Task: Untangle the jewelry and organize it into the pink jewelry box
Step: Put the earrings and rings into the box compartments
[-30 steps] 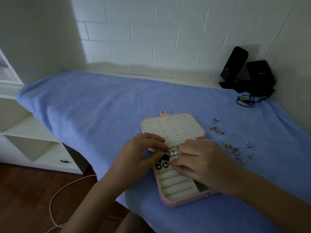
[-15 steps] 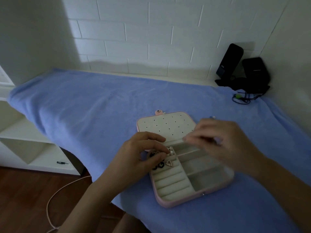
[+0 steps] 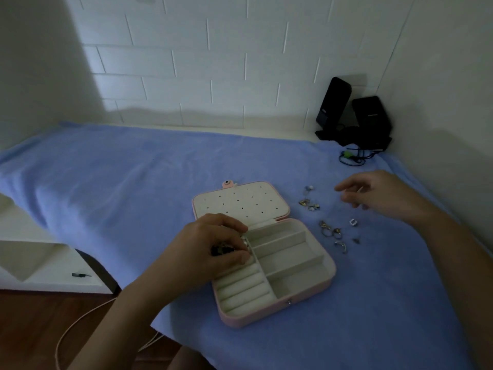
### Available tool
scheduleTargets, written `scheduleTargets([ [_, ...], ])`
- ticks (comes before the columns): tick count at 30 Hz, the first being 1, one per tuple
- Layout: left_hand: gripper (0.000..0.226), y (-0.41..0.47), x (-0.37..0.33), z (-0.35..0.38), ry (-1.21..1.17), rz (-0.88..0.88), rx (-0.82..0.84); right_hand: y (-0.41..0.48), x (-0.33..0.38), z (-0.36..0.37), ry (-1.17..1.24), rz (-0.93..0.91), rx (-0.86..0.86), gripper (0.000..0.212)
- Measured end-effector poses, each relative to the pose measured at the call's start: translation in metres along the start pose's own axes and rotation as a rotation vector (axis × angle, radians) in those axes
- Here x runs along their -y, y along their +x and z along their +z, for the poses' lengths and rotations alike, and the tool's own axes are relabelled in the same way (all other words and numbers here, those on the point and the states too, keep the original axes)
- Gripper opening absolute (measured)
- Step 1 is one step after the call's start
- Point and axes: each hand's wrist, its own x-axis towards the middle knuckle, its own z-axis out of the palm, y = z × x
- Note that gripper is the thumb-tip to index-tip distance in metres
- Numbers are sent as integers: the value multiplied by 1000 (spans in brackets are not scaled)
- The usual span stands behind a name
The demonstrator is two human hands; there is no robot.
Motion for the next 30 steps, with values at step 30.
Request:
scheduleTargets([
  [30,12,22,-7,15,-66,-96,-200,16,-7,46,-40,-246,119,30],
])
